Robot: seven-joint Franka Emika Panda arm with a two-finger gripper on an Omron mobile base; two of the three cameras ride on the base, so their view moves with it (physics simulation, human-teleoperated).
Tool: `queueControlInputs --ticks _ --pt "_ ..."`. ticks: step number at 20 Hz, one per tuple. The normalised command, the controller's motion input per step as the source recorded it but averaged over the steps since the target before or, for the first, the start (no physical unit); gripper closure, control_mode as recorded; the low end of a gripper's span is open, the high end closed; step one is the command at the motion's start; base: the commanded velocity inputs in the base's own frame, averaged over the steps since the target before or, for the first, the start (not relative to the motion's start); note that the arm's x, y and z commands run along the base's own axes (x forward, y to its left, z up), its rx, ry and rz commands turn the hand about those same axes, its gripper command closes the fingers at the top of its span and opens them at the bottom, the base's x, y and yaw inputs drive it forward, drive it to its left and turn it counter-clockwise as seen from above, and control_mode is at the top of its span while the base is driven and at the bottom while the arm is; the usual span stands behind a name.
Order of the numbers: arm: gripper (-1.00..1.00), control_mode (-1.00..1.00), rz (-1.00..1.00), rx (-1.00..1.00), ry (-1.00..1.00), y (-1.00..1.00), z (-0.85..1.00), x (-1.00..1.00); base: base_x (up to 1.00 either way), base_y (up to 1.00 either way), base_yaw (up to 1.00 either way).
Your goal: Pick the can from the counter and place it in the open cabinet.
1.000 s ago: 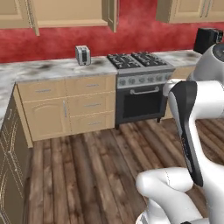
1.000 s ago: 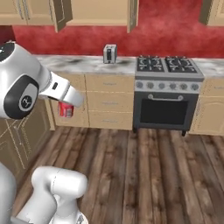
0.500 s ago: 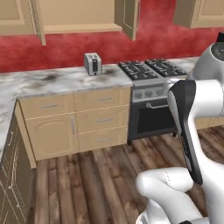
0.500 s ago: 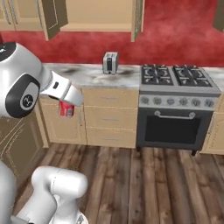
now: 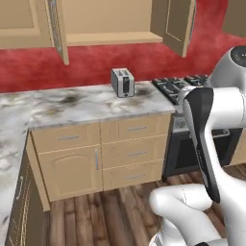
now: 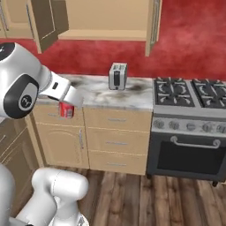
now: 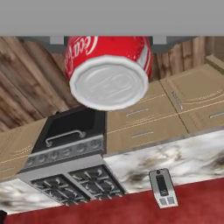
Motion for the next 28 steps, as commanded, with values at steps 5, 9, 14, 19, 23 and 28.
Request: queueControlInputs --ticks 5,9,14,19,23,28 --pt "1.00 1.00 0.00 0.00 0.00 0.00 0.00 0.00 1.00 0.08 0.14" --pt "1.00 1.00 0.00 0.00 0.00 0.00 0.00 0.00 1.00 0.13 0.12" --pt "1.00 1.00 0.00 0.00 0.00 0.00 0.00 0.00 0.96 0.13 0.04" --pt "1.00 1.00 0.00 0.00 0.00 0.00 0.00 0.00 0.77 0.14 0.00" --pt "1.00 1.00 0.00 0.00 0.00 0.00 0.00 0.00 0.65 0.15 -0.01" --pt "1.00 1.00 0.00 0.00 0.00 0.00 0.00 0.00 0.58 0.11 -0.08"
